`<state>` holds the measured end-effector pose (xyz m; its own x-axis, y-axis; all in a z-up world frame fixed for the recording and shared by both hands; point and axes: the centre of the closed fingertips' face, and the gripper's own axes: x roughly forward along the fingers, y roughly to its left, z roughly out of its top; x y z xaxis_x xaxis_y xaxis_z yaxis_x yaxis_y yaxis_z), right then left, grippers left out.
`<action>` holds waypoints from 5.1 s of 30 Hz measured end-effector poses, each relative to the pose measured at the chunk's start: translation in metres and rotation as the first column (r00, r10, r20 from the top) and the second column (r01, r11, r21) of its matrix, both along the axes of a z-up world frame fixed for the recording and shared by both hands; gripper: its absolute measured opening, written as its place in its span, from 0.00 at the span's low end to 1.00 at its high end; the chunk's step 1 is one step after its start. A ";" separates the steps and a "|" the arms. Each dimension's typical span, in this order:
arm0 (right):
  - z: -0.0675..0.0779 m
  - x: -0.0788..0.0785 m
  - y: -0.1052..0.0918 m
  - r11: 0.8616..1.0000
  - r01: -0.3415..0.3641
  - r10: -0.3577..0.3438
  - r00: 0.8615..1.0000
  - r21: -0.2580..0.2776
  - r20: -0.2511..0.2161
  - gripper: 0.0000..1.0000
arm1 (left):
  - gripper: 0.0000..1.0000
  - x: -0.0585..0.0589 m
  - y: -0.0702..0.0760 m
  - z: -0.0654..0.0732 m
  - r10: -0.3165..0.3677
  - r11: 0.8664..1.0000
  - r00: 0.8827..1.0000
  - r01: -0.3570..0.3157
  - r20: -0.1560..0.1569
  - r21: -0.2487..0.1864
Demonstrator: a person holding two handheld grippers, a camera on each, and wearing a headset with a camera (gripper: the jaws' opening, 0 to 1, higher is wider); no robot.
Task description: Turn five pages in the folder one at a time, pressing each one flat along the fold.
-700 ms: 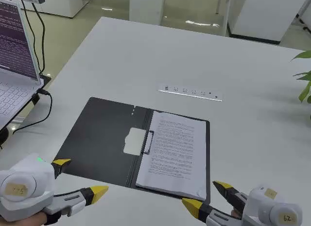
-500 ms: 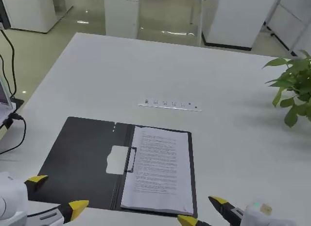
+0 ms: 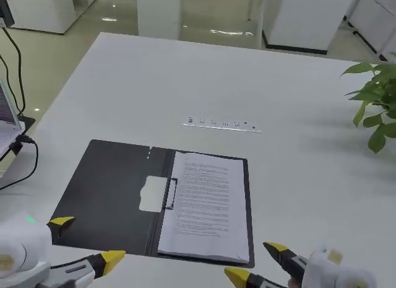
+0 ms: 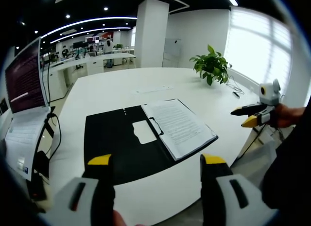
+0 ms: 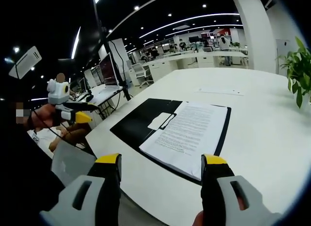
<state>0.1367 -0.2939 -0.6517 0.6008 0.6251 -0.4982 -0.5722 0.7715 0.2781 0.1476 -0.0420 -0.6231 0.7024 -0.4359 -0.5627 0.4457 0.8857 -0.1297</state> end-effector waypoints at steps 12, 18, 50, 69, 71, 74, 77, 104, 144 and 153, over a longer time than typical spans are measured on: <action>0.000 0.005 0.007 1.000 -0.020 0.020 1.000 0.006 0.001 0.65 | 0.72 -0.006 0.012 -0.008 0.020 1.000 1.000 -0.020 -0.009 -0.001; -0.001 0.001 0.013 0.999 -0.034 0.034 0.999 -0.008 -0.005 0.65 | 0.72 -0.006 0.018 -0.010 0.026 1.000 1.000 -0.026 -0.015 -0.006; -0.003 -0.002 0.014 1.000 -0.030 0.030 1.000 -0.009 -0.005 0.65 | 0.72 0.001 0.013 -0.015 -0.014 1.000 1.000 0.014 -0.024 0.003; -0.004 -0.006 0.013 0.999 0.041 -0.041 0.999 -0.019 -0.003 0.65 | 0.72 0.010 0.010 -0.013 -0.078 0.997 0.997 0.078 -0.019 0.000; -0.004 -0.007 0.015 0.999 0.042 -0.042 0.999 -0.023 -0.003 0.65 | 0.72 0.011 0.010 -0.013 -0.085 0.996 0.996 0.085 -0.017 -0.002; -0.003 -0.007 0.015 0.998 0.050 -0.050 0.999 -0.025 -0.001 0.65 | 0.72 0.011 0.010 -0.015 -0.101 0.995 0.995 0.101 -0.024 0.005; -0.001 -0.006 0.013 0.998 0.065 -0.065 0.998 -0.021 0.001 0.65 | 0.72 0.012 0.006 -0.016 -0.131 0.991 0.991 0.132 -0.029 0.017; -0.006 -0.017 -0.021 0.995 0.103 -0.103 0.995 -0.011 -0.012 0.64 | 0.71 0.056 -0.100 -0.021 -0.388 0.919 0.922 0.386 -0.002 0.080; -0.015 -0.005 -0.044 0.999 0.041 -0.041 0.998 0.000 -0.043 0.64 | 0.70 0.085 -0.244 -0.086 -0.473 0.876 0.879 0.476 -0.061 0.076; -0.021 -0.005 -0.048 0.999 0.035 -0.035 0.998 0.002 -0.054 0.64 | 0.70 0.084 -0.256 -0.114 -0.455 0.881 0.885 0.464 -0.101 0.096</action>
<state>0.1319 -0.3416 -0.6727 0.5946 0.6058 -0.5286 -0.5287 0.7899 0.3106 0.2313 -0.2980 -0.7376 0.3938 -0.6291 -0.6702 0.7994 0.5943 -0.0881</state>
